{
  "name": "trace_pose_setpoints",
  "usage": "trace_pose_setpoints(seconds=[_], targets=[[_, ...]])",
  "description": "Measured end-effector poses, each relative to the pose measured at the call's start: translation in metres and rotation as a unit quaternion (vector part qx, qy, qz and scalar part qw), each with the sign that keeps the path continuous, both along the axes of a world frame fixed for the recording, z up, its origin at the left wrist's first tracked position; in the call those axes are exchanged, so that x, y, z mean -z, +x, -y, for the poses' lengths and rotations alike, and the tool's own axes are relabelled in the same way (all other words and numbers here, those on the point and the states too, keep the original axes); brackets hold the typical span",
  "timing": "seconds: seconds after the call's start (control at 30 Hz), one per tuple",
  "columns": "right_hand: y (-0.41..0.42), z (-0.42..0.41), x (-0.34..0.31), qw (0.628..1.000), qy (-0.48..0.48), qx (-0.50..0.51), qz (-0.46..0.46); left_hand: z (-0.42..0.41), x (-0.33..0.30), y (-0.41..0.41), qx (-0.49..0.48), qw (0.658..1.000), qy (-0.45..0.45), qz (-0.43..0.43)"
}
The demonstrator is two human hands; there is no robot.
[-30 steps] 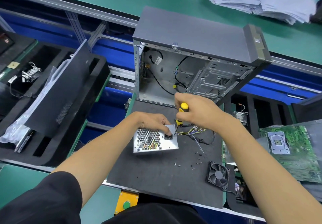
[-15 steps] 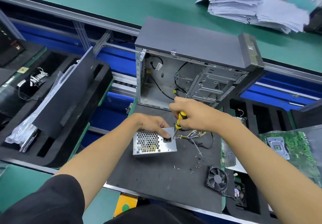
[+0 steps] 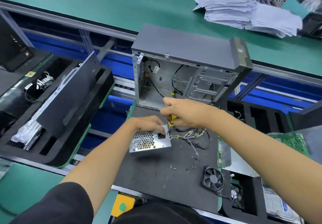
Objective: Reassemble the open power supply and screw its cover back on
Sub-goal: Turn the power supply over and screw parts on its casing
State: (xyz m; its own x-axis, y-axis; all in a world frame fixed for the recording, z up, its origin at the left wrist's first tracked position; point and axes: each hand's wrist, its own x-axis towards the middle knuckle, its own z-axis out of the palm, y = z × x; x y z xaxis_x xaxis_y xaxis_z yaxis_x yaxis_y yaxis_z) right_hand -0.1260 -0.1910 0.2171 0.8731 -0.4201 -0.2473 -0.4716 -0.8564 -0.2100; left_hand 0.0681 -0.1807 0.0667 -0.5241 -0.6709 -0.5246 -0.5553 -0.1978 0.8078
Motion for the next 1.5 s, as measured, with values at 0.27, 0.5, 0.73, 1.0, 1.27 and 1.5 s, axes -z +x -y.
trace_pose_setpoints(seconds=[0.27, 0.5, 0.73, 1.0, 1.27, 1.5], targets=[[0.004, 0.001, -0.001, 0.998, -0.045, 0.027, -0.032, -0.003, 0.009, -0.009, -0.007, 1.000, -0.023, 0.003], [0.004, 0.000, -0.008, 1.000, -0.005, 0.003, -0.023, 0.002, 0.014, -0.009, -0.015, 0.999, -0.019, 0.022], [0.009, 0.007, -0.001, 0.991, -0.126, -0.005, -0.055, 0.007, 0.019, -0.007, -0.008, 1.000, -0.003, 0.026], [0.014, 0.011, -0.004, 0.999, -0.025, -0.019, -0.019, 0.012, 0.024, -0.005, 0.012, 1.000, 0.005, -0.006], [0.014, 0.015, -0.002, 0.999, 0.051, 0.004, 0.004, 0.015, 0.028, -0.004, 0.022, 1.000, 0.011, -0.002], [0.017, 0.014, 0.005, 0.989, -0.129, -0.057, -0.034, 0.013, 0.027, -0.006, 0.023, 0.999, -0.001, -0.025]])
